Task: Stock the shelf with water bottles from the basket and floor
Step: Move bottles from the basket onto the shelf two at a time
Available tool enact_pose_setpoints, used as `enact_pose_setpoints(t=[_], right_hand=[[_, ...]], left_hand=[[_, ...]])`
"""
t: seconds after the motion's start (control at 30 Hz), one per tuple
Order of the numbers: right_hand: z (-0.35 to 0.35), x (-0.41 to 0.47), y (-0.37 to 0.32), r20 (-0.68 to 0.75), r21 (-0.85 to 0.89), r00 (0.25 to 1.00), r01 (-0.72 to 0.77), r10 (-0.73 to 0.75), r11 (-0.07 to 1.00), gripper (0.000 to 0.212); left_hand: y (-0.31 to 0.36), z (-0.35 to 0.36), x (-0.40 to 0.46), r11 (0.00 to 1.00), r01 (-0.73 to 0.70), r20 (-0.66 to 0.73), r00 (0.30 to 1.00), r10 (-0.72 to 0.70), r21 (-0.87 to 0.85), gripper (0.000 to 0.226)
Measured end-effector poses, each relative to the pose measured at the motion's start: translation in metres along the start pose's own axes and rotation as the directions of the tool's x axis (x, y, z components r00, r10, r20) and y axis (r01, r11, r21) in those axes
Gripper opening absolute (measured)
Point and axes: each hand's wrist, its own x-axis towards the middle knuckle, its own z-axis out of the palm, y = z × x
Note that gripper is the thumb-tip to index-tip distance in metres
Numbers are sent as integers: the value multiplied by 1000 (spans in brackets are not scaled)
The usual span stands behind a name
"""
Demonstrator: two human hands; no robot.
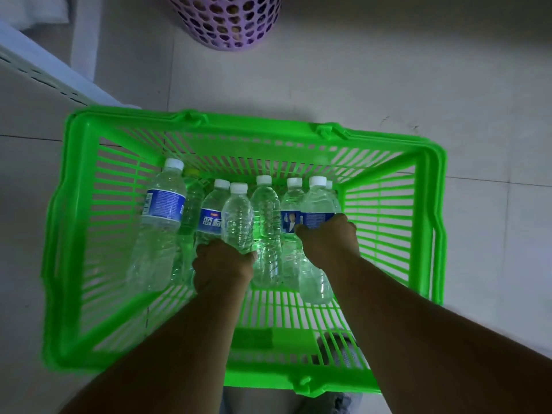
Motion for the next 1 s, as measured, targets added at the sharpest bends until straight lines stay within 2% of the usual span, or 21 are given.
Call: enact_pose_setpoints(t=[0.1, 0.2, 0.37, 0.5, 0.57, 0.7, 0.8, 0.9, 1.0], right_hand=[[5, 4, 2, -35, 31, 999, -2, 3, 1000, 83], [-3, 1, 7, -25, 44, 998, 57, -55, 997, 73], [-30, -26, 5, 6, 127, 990, 142, -144, 982, 44], [-68, -68, -13, 24, 230, 970, 232, -243, 945, 43], [-95, -96, -27, 17, 260, 955, 281, -295, 924, 40], [-162, -167, -58, -8, 288, 915, 388, -403, 876, 34], [-215, -233, -82, -46, 283, 867, 488, -496, 826, 34], [-267, -305, -104, -88, 272, 813, 575, -575, 772, 37], [-314, -381, -120, -137, 267, 771, 634, -622, 726, 28]], left_hand=[[-3, 1, 3, 1000, -22, -16, 1000, 22, -8, 80], [-10, 2, 3, 987, -41, -9, 999, 40, -158, 71], [-25, -17, -22, 878, -156, 20, 983, 185, -452, 31], [-34, -57, -62, 789, -257, 22, 946, 323, -559, 28], [-40, -85, -84, 718, -273, 29, 926, 378, -641, 33], [-54, -160, -144, 586, -315, 8, 876, 482, -747, 25], [-67, -226, -199, 532, -377, -46, 845, 533, -758, 29], [-82, -297, -263, 482, -452, -116, 808, 577, -751, 21], [-106, -359, -325, 444, -515, -164, 768, 620, -733, 14]])
